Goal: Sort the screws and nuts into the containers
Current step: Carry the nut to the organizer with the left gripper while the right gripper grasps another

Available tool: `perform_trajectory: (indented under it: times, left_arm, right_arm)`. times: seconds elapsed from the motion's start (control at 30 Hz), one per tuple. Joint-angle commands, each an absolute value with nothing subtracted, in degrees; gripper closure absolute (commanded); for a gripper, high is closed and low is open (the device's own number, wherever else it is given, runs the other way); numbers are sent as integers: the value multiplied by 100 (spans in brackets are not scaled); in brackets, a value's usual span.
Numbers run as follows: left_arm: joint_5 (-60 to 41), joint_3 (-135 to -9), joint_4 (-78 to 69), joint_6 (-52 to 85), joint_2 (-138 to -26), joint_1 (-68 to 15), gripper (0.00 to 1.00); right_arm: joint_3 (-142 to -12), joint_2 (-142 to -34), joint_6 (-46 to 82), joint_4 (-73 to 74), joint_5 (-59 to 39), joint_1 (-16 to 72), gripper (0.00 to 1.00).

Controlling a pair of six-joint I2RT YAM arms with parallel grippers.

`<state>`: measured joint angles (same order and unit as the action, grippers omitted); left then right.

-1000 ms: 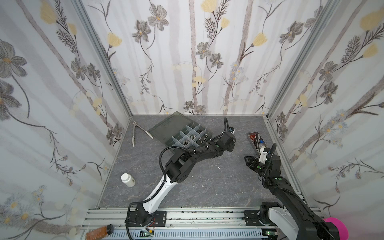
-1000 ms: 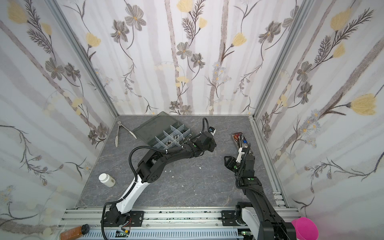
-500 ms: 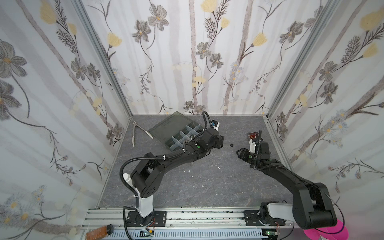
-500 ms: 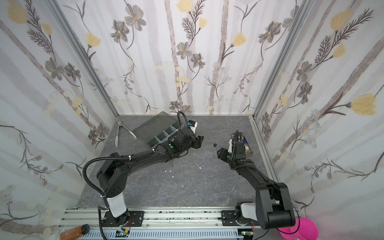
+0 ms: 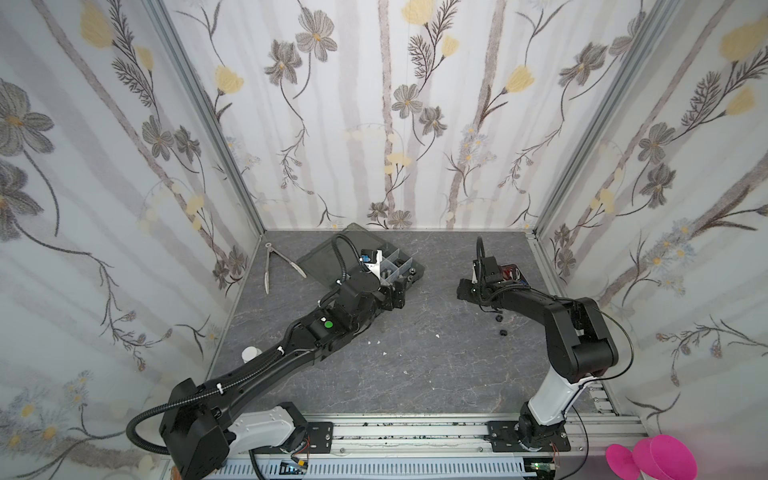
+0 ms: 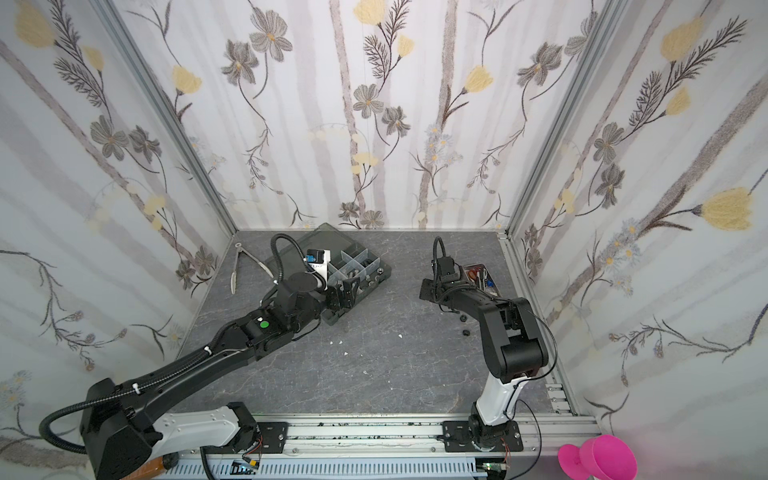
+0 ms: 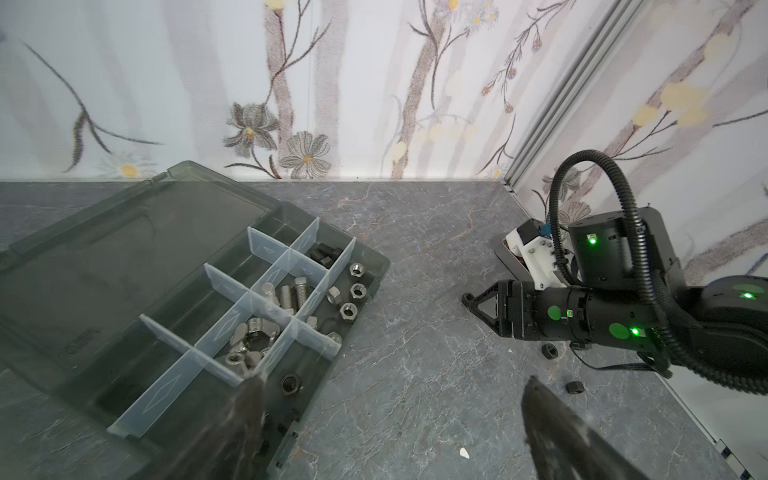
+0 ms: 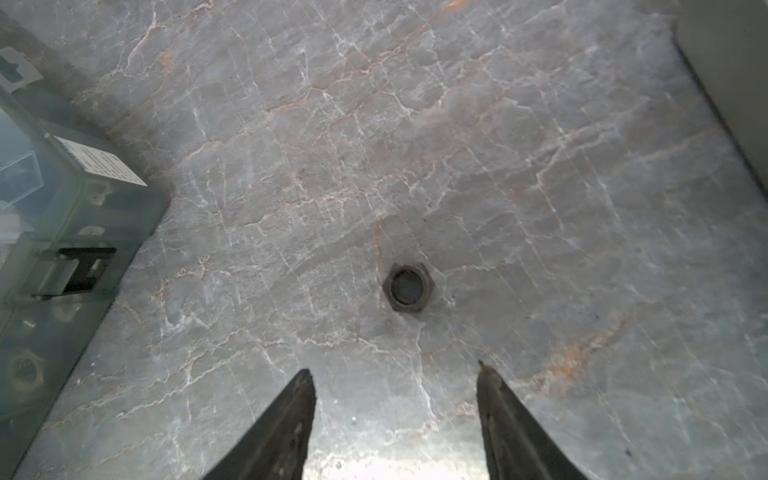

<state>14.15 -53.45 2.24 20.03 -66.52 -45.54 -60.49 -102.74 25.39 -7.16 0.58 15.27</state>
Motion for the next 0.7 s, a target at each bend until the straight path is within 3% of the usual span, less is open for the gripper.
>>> perform_trajectory:
  times: [0.0, 0.67]
  left_arm:
    - [1493, -5226, 505, 2083, -6401, -4492, 4]
    - [1408, -5010, 544, 2030, -6097, -4324, 3]
  right_arm:
    - [-6311, -10473, 2434, -994, 448, 1605, 39]
    - [-7195, -11463, 2303, -1424, 809, 1670, 59]
